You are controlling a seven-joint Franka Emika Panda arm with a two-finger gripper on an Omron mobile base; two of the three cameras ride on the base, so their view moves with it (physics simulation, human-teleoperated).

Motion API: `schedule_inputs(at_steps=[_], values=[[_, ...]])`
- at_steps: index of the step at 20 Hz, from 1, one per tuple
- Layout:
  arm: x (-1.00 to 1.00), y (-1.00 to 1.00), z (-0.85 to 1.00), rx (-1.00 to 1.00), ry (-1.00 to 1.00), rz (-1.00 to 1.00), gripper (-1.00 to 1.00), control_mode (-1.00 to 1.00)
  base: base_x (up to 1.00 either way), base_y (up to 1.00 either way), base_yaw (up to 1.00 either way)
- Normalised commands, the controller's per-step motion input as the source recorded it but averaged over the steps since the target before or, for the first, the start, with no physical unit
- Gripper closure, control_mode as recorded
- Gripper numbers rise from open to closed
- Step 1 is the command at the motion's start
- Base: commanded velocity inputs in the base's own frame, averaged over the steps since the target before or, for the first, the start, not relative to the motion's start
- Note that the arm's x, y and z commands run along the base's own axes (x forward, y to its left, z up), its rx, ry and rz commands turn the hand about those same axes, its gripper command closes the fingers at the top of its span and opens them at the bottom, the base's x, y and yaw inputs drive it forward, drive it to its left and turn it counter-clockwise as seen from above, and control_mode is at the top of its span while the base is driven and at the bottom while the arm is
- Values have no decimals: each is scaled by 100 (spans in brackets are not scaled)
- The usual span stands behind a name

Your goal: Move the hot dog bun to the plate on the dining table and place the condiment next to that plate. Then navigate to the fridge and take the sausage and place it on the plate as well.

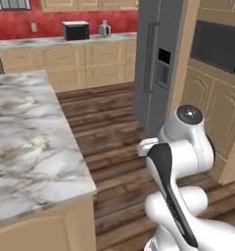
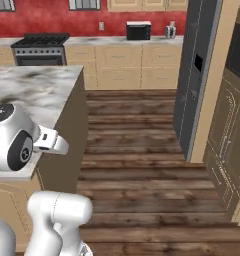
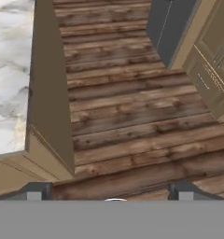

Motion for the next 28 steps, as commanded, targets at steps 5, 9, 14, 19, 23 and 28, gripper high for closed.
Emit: schedule_inputs(at_steps=[5, 9, 14, 19, 23, 28], values=[[0, 0, 0, 0, 0, 0, -100, 100, 77, -100, 1], [0, 0, 0, 0, 0, 0, -100, 100, 100, -90, 12], [0, 0, 0, 0, 0, 0, -100, 100, 100, -51, 18], [0, 0, 0, 0, 0, 0, -100, 100, 100, -13, 9], [0, 0, 0, 0, 0, 0, -100, 100, 100, 0, 0], [0, 0, 0, 0, 0, 0, -100, 100, 100, 35, -7]])
